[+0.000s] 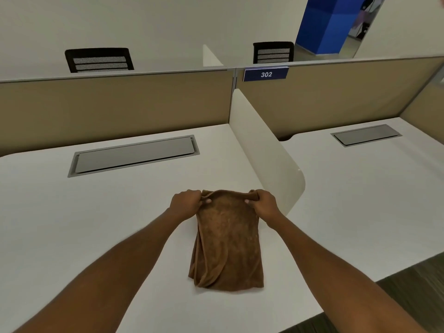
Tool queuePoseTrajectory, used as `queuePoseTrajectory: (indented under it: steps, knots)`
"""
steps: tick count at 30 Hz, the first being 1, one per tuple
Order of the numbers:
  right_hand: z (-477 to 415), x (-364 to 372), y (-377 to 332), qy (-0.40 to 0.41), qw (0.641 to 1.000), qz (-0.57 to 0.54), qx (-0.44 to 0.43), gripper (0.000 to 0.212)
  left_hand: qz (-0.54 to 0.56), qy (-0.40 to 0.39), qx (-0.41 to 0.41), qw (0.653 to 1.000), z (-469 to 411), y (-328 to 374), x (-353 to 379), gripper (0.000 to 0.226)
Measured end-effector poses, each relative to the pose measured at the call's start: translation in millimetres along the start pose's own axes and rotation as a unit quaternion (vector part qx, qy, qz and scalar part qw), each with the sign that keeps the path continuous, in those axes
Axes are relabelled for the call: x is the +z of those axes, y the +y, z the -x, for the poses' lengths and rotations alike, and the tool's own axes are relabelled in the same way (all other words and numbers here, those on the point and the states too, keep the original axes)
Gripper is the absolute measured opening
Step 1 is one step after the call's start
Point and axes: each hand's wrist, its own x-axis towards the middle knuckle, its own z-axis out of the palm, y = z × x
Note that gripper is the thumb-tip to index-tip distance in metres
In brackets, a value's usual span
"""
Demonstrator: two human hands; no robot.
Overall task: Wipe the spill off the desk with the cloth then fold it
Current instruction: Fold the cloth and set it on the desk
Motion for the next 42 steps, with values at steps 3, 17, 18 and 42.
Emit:
queuePoseTrajectory:
  steps: [3,17,18,42]
  knots:
    - [-6.0,3.7,1.9,0.003,1.000,0.006,0.003,0.012,-0.050,-0.010,0.000,0.999,-9.0,2.7,5.1,0.056]
    - [-35.9,4.4,15.1,-0.017,0.998,0.066,0.017,0.007,0.031,-0.063,0.037,0.997,-49.5,22.7,13.1,0.091]
    - [-38.3,3.7,15.5,-0.027,0.998,0.060,0.025,0.005,0.020,-0.084,0.053,0.995,-52.3,26.8,13.8,0.093]
    - [-8.9,-26.0,5.2,-0.013,0.980,0.006,-0.200,0.018,-0.043,0.166,0.159,0.972,21.6,46.4,-20.0,0.019]
